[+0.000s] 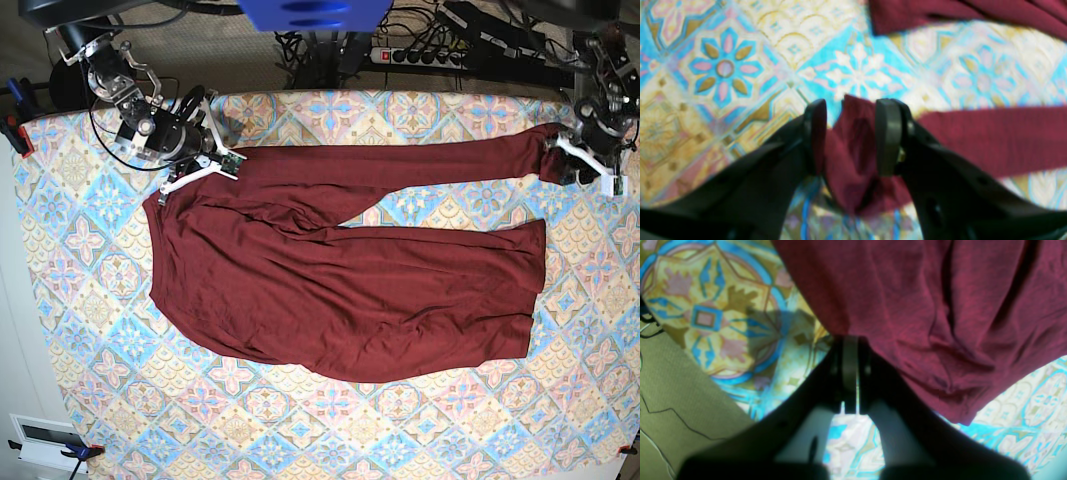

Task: Layout the t-shirt on the table in an organized manner, then fold the t-shirt properly
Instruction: 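Drag the held shirt end with the right gripper away from the shirt, then pull the sleeve end with the left gripper away from the right gripper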

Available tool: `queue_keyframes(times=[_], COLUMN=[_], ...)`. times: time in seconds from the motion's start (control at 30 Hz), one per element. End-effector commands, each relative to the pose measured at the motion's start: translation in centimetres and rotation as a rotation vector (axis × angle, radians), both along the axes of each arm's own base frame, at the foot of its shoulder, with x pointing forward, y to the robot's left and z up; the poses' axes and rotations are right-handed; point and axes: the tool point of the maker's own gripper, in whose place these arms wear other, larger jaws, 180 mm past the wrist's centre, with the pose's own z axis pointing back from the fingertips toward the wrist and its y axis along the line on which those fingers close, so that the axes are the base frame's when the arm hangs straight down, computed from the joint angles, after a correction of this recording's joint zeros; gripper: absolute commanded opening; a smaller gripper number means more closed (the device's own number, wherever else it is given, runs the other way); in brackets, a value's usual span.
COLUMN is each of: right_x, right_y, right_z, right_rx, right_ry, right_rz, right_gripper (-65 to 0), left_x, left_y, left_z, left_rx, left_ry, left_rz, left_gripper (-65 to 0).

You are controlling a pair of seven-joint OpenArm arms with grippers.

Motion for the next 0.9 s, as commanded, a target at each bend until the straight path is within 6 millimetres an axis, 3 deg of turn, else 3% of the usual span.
queue_keyframes(times=[0.0, 0.1, 0.2, 0.6, 0.67, 0.87], right_x=[0.9, 0.9, 1.0, 1.1, 1.1, 1.1], right_y=[-0.1, -0.1, -0.1, -0.1, -0.1, 0.0], right_z=[0.9, 0.9, 1.0, 1.0, 1.1, 1.1], right_rx=[0.006, 0.006, 0.006, 0.006, 0.007, 0.009], right_ry=[-0.036, -0.036, -0.039, -0.042, -0.042, -0.043], right_rz=[0.003, 0.003, 0.003, 0.002, 0.002, 0.003], right_gripper=[-65.0, -65.0, -65.0, -65.0, -65.0, -65.0], left_x=[1.3, 1.7, 3.0, 1.9, 1.6, 2.2], left_y=[0.9, 1.4, -0.3, -2.6, -2.6, -2.5], left_z=[1.3, 0.0, -1.6, -4.1, -4.3, -3.9], left_rx=[0.012, -0.001, 0.018, 0.073, 0.071, 0.07], left_ry=[-0.049, -0.022, 0.029, 0.152, 0.16, 0.141], left_rz=[0.008, 0.031, -0.034, -0.172, -0.174, -0.167], left_gripper=[-41.0, -40.9, -41.0, -41.3, -44.2, -65.0])
